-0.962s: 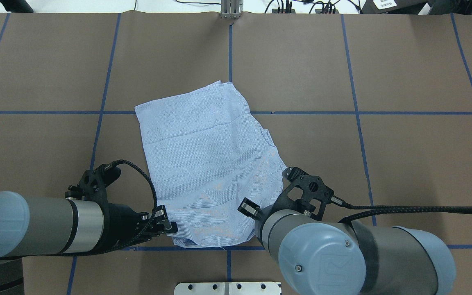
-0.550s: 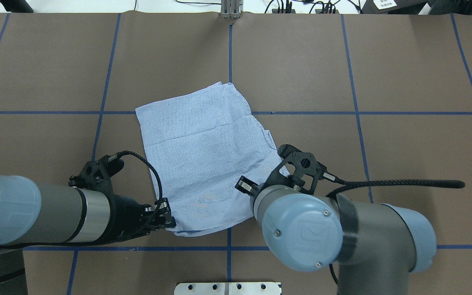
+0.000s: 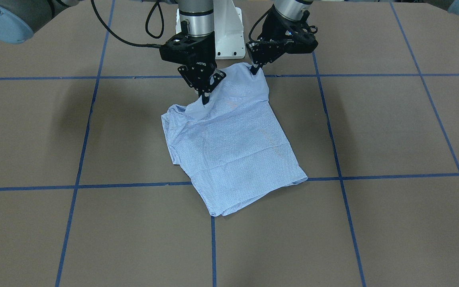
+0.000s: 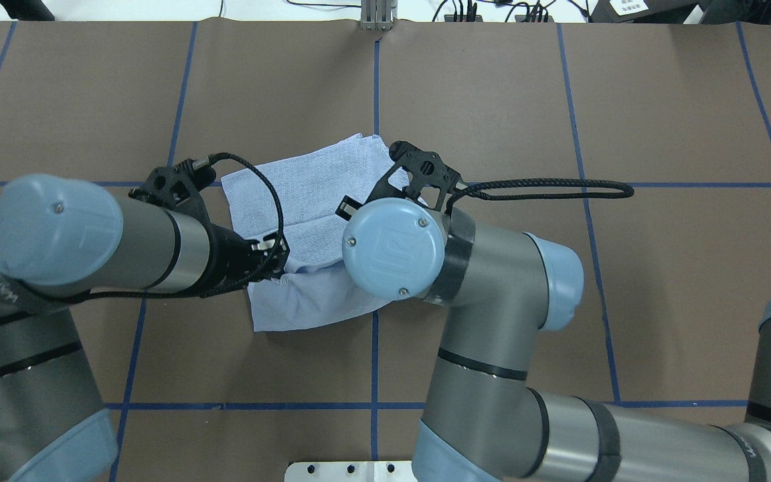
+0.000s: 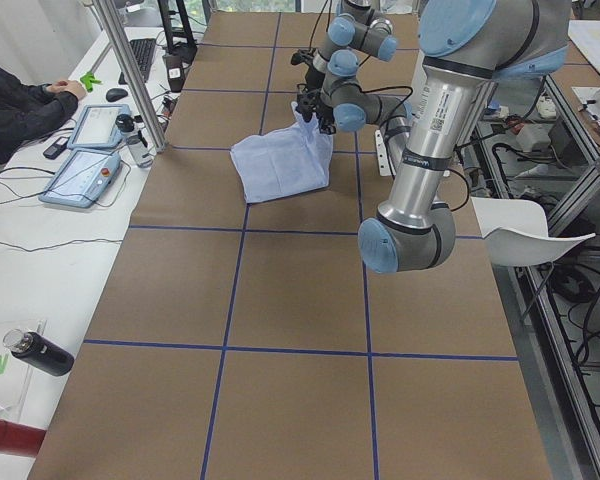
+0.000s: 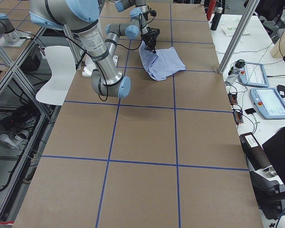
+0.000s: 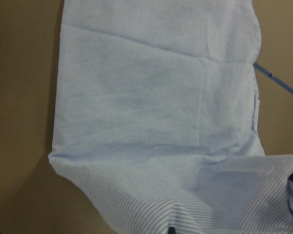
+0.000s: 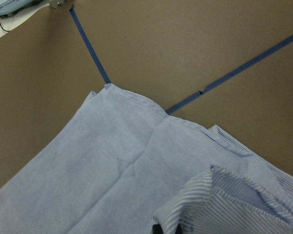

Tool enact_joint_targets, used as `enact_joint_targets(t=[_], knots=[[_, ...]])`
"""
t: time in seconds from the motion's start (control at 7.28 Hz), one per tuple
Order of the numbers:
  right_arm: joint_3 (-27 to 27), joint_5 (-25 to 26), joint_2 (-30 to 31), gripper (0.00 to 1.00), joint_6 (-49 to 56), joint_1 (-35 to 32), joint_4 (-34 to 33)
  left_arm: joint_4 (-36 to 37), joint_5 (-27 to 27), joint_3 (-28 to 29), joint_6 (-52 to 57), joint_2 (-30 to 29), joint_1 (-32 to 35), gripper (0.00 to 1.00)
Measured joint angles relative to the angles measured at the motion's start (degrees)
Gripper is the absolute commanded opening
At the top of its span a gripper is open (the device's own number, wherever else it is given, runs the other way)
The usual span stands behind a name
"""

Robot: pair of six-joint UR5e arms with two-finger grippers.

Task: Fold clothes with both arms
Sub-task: 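Fold the near edge with both grippers over toward the far edge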

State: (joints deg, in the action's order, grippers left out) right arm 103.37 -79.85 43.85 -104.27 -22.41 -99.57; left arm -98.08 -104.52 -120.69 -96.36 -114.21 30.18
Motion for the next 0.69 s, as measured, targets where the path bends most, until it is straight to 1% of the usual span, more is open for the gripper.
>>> enact_joint_targets(t=[0.27, 0.55, 0.69], knots=[[-9.22, -0.11, -4.47, 0.0, 3.5, -3.14, 3.36, 0.44, -0.02, 6.49, 6.98, -2.9, 5.25, 0.0], [-19.44, -0.73, -7.47, 0.0, 6.88, -5.56, 10.93, 0.0, 0.02, 15.75, 12.43, -6.84, 8.63, 0.0], [-23.99, -2.01, -9.02, 0.0, 9.07, -6.53, 13.75, -0.73, 0.07, 19.73, 14.74, -8.06, 9.84, 0.0]])
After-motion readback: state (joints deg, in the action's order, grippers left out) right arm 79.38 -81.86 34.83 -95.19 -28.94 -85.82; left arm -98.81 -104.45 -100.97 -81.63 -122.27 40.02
